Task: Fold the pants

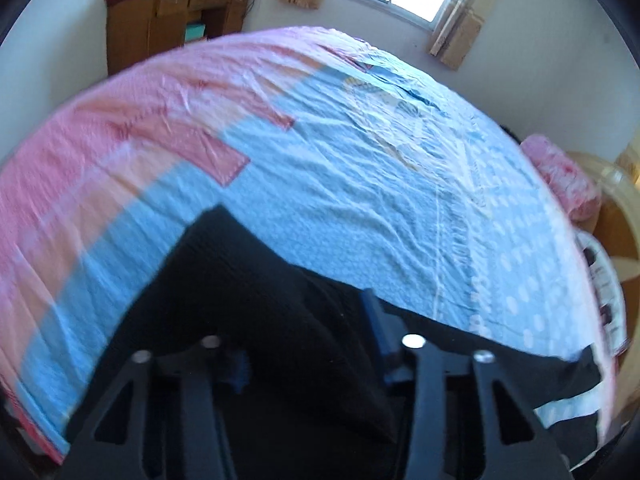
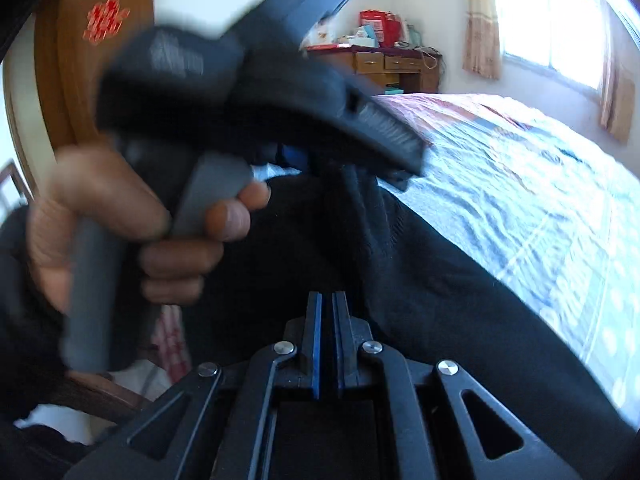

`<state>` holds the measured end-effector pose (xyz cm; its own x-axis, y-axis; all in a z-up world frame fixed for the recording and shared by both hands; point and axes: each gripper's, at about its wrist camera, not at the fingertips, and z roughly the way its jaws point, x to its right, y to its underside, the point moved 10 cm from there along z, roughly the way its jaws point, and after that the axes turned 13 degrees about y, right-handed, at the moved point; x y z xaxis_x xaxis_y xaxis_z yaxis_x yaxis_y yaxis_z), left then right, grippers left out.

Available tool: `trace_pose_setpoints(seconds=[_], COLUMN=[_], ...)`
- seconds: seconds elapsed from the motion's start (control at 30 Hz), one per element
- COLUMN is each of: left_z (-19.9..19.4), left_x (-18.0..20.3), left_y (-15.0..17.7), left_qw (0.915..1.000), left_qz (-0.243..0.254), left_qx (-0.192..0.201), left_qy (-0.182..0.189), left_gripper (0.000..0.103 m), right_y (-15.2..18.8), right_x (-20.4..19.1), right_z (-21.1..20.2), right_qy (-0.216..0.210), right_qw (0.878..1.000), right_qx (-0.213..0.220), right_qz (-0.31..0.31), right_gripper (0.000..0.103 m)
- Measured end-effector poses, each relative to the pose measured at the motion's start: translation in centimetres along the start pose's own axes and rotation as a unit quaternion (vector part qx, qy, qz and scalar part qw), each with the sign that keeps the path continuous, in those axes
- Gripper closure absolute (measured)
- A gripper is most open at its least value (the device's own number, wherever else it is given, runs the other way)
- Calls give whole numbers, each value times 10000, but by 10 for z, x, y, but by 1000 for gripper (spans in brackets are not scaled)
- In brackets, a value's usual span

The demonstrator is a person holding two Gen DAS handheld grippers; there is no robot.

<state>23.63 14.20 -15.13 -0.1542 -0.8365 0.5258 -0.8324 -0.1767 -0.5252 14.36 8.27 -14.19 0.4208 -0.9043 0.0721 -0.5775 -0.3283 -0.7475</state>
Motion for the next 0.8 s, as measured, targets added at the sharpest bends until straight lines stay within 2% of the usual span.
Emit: trace_pose_setpoints(seconds=[0.03, 0.1, 0.13, 0.23, 0.3, 0.4, 0.43, 0.47, 0.5, 0.53, 0.57, 0.63, 0.7, 0.8], left_z=[0, -2, -3, -7, -11, -24, -31, -37, -44, -52, -58, -72, -80, -92], left_x=[-2, -4, -4, 2, 3, 11, 16, 21, 26, 31, 34, 40, 44, 48], left_y=[1, 0, 0, -2, -2, -5, -8, -10, -13, -17, -19, -22, -23, -23], left_qw=[9998, 9990, 9989, 9987, 9987, 9971, 9961, 9953, 9946, 9936, 9929, 9914, 9906, 9898], left_qz=[-121, -271, -261, -95, -47, -112, -92, -53, -11, 14, 14, -13, -19, 29], left_qx=[39, 188, 241, 368, 421, 565, 632, 699, 776, 850, 891, 957, 973, 997], left_qy=[132, 293, 310, 344, 294, 504, 616, 663, 696, 749, 789, 889, 958, 1012], left_gripper=[73, 77, 83, 91, 94, 95, 95, 95, 95, 95, 95, 95, 95, 95], right_y=[0, 2, 4, 13, 23, 51, 62, 76, 84, 94, 103, 113, 120, 131], right_x=[4, 15, 22, 51, 81, 134, 151, 168, 179, 191, 198, 202, 200, 198], right_z=[-5, -13, -16, -28, -43, -71, -79, -90, -94, -100, -107, -113, -115, -112], right_qy=[-6, -47, -67, -58, -37, 86, 170, 303, 373, 435, 422, 241, 97, -262], right_qw=[9999, 9986, 9973, 9887, 9765, 9454, 9341, 9209, 9120, 8990, 8857, 8676, 8547, 8432], right_qx=[13, 14, 13, -22, 36, 116, 141, 175, 203, 272, 369, 395, 378, 352], right_qz=[156, 530, 733, 1498, 2154, 3256, 3564, 3882, 4080, 4349, 4609, 4951, 5176, 5358], right_gripper=[98, 98, 98, 97, 97, 95, 86, 64, 50, 30, 27, 27, 27, 27])
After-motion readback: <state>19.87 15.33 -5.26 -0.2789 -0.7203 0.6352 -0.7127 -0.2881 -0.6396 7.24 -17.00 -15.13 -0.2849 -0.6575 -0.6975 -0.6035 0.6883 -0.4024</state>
